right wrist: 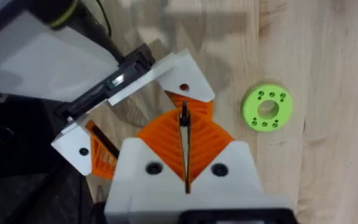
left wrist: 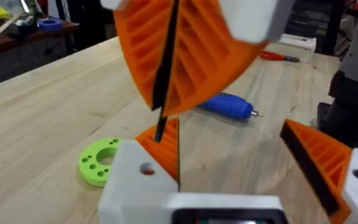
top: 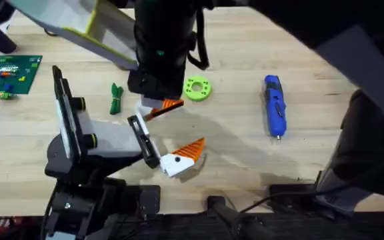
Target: Pick up the gripper from the table and insert it into the empty holder that is missing its gripper. Then pick up a screw, insert it into the mounting hole, and use the screwdriver to tighten it. Finally, clean up the table by picking up the vegetable and placing it into the bucket.
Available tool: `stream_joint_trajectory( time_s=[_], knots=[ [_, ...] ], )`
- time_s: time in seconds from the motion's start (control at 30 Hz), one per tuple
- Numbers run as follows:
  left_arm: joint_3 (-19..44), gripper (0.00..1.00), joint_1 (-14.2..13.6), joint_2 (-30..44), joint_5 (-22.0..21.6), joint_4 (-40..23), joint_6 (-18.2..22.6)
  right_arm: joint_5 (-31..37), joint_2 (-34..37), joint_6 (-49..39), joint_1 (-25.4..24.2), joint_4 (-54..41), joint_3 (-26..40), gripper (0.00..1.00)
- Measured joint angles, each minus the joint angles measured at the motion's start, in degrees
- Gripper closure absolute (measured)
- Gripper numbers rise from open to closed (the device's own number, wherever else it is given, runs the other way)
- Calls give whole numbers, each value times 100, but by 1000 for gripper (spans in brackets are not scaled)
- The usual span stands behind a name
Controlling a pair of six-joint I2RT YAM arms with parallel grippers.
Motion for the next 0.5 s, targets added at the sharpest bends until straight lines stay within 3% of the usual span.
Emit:
stream_joint_trajectory(
  time_s=[0.5],
  knots=[
    [0, 10, 0, 0, 0, 0, 0, 0, 91, -17, 7, 101, 0, 997]
  ],
)
